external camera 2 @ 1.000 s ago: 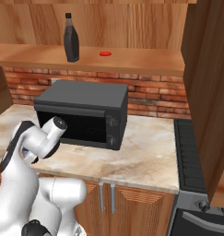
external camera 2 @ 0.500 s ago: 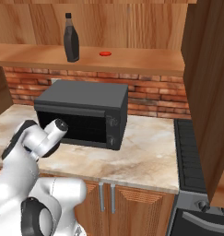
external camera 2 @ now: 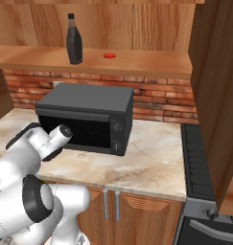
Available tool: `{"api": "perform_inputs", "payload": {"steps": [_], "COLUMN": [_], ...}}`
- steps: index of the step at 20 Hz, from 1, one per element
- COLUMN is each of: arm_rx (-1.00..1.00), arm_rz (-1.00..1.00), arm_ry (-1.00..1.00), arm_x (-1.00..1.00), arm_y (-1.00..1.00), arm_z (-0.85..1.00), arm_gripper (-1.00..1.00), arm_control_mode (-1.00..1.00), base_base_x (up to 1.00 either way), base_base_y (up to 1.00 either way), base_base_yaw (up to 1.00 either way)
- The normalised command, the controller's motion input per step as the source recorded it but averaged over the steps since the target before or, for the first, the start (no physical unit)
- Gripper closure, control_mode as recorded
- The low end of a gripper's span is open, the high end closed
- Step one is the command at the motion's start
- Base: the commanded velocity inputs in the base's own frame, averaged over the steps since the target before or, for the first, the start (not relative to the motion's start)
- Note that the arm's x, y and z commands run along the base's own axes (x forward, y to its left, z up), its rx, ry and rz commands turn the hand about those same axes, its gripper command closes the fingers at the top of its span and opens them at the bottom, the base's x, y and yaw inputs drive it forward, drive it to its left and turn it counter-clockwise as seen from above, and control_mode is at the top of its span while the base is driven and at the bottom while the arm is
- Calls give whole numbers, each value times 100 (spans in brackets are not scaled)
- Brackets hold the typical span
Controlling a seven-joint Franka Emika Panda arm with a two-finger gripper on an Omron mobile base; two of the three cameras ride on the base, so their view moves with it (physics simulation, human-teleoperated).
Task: Pick the syrup bottle and condiment bottle from the counter and place them in the cabinet.
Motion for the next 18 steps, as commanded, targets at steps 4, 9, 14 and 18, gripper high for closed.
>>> {"api": "perform_inputs", "payload": {"steps": [4,9,14,18], "arm_rx": [0,0,0,0], "arm_rz": [0,0,0,0], "arm_ry": [0,0,0,0], "arm_x": [18,17,20,28], "arm_y": [17,18,13,12], "arm_z": [-19,-19,-20,-22], "arm_gripper": [-100,-100,-100,-100], "arm_control_mode": [-100,-100,-100,-100], "base_base_x": [0,0,0,0], "base_base_y": [0,0,0,0], "base_base_yaw": [0,0,0,0]}}
